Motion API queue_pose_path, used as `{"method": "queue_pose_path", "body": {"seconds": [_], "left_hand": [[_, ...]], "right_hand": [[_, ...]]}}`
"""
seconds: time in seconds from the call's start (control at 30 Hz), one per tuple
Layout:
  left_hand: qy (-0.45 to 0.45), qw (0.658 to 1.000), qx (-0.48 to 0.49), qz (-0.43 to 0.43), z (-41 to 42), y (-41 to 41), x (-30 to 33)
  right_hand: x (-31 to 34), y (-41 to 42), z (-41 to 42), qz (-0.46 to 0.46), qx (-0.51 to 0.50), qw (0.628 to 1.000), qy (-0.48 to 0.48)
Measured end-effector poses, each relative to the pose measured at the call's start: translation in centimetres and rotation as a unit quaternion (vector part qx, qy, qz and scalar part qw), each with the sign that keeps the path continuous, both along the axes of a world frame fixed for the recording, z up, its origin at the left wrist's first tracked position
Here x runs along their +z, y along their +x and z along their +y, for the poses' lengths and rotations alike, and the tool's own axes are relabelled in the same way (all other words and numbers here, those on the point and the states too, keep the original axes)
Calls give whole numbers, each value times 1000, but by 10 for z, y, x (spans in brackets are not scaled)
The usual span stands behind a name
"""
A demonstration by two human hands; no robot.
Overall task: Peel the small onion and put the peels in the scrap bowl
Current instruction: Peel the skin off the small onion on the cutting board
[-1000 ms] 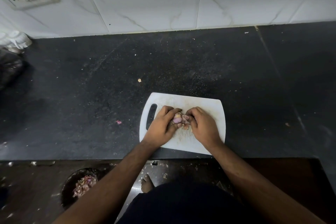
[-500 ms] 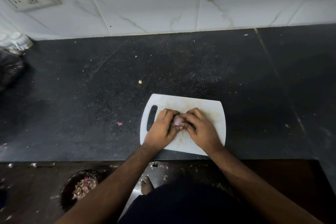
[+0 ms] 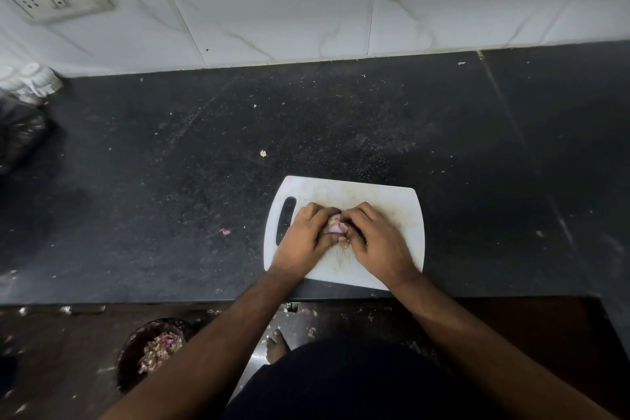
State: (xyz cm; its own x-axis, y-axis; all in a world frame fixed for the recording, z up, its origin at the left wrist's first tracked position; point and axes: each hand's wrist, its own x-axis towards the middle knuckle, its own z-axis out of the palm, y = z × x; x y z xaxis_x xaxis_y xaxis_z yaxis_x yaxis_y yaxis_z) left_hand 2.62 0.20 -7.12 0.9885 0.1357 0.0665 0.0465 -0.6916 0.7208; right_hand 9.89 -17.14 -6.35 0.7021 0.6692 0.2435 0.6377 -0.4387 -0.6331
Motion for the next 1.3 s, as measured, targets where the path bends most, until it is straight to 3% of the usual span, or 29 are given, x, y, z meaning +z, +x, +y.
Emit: {"method": "queue_pose_path", "body": {"seconds": [0.47,0.83,1.3], "left_hand": [[77,997,7,24,-9,4,4],[80,997,-6,22,-10,4,5],[29,999,1,19,-4,4,4]], "right_hand": [[2,7,2,7,-3,999,-48],[6,7,5,-4,-8,994,-105],[1,8,-4,58,1,997,46]]}}
